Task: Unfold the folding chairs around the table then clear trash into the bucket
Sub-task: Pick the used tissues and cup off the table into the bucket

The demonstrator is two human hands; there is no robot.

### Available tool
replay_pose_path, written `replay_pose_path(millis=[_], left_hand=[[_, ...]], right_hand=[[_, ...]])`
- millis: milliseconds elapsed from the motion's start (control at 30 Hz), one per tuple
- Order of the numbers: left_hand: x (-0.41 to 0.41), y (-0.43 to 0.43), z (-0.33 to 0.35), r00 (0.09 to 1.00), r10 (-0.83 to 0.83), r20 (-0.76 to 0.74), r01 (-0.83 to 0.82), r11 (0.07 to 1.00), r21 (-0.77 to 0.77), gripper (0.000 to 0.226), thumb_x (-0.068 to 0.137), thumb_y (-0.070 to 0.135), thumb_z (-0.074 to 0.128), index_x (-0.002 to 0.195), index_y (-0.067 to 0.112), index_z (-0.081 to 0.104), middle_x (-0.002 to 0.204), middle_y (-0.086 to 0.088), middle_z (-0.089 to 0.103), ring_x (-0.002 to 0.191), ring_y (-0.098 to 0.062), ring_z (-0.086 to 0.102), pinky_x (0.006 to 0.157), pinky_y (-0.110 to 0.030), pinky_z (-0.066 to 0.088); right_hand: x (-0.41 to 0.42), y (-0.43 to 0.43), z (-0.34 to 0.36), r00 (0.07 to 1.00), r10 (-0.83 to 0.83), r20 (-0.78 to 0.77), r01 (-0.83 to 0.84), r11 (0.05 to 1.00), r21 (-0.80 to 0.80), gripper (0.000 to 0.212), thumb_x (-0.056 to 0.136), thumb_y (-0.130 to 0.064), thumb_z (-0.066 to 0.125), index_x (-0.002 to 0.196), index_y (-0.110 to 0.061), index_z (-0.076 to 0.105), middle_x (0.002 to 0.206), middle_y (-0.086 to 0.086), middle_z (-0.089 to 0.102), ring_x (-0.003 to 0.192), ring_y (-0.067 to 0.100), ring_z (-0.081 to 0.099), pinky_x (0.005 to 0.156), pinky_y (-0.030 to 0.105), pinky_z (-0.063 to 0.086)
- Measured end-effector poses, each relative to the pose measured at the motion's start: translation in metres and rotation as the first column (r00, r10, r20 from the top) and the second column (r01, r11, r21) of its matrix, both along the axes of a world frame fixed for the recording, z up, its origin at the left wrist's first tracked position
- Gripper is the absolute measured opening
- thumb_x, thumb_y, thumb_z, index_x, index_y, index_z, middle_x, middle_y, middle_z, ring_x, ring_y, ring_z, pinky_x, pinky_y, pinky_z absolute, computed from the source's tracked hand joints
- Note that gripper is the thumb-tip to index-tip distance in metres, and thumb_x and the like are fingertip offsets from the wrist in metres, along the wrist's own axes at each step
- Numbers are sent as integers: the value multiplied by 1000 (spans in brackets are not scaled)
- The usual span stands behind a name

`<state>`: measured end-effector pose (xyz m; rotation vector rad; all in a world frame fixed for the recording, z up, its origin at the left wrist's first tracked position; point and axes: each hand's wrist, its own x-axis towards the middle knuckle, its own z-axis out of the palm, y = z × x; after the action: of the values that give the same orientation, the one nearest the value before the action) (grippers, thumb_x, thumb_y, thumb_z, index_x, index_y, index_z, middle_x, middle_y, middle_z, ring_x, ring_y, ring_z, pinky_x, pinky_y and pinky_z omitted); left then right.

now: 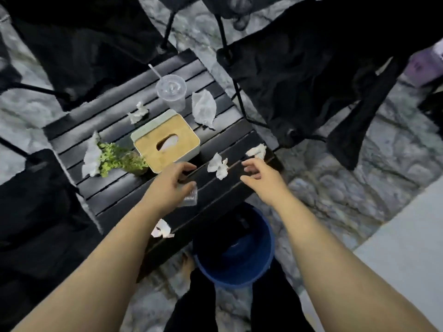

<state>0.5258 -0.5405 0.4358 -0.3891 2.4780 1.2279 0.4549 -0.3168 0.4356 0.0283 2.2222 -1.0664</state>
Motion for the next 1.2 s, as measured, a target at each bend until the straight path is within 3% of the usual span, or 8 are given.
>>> replay_pose_path(millis=[300,500,633,700,767,833,1000,1200], left_hand=[[-42,43,-84,998,-50,-33,53,992,113,45,87,30,61,130,31,46,125,8,47,98,-5,53,83,-18,37],[-82,76,-143,999,31,-16,-31,999,45,62,85,26,64,140,34,35,127,6,32,111,-15,46,93,-22,33],[-89,79,-177,1000,-1,9,2,994,-112,66,81,23,70,139,28,39,139,-5,32,118,-23,48,92,-21,32],[-87,78,-188,999,3,-48,-11,987,-161,58,80,15,69,134,22,48,131,-7,40,115,-24,48,89,-17,30],[-87,78,-192,993,48,-110,-63,988,-142,47,81,6,65,126,15,56,120,-7,48,104,-21,50,80,-9,31],[-86,79,-189,987,84,-137,-96,992,-80,39,82,2,62,119,14,61,108,-4,51,93,-15,52,67,-1,34],[-74,82,-167,974,86,-212,-85,996,10,24,82,7,65,101,21,70,82,12,55,74,-3,54,69,-7,39],[-27,104,-149,984,-14,-177,44,985,166,28,80,6,67,91,31,69,77,13,59,65,1,56,62,-9,45]], right_hand=[[-8,34,-88,947,-303,-107,298,953,-58,35,87,-19,61,120,-30,54,114,-6,53,76,10,53,71,18,43],[-55,47,-154,921,-260,-288,256,965,-52,49,88,-13,59,130,-34,49,120,-13,39,85,3,49,65,-3,36],[-72,46,-193,953,-123,-277,123,992,-16,58,86,-2,58,134,-33,49,135,-9,40,103,12,45,84,6,34],[-73,43,-205,941,-109,-321,115,993,-1,55,85,5,54,129,-27,55,134,-6,43,104,10,46,85,3,31],[-71,42,-203,925,-153,-347,150,988,-34,46,85,8,47,120,-18,62,117,-5,48,80,-1,47,69,-3,33],[-66,45,-195,918,-195,-345,192,980,-43,36,87,6,45,109,-15,65,98,-6,48,69,3,45,63,8,36],[-29,60,-174,874,-341,-346,332,939,-88,27,85,0,55,105,-15,66,100,-1,55,75,5,49,66,5,40],[58,73,-152,818,-484,-312,469,874,-128,26,82,-1,60,101,-16,69,100,4,63,83,19,56,75,22,45]])
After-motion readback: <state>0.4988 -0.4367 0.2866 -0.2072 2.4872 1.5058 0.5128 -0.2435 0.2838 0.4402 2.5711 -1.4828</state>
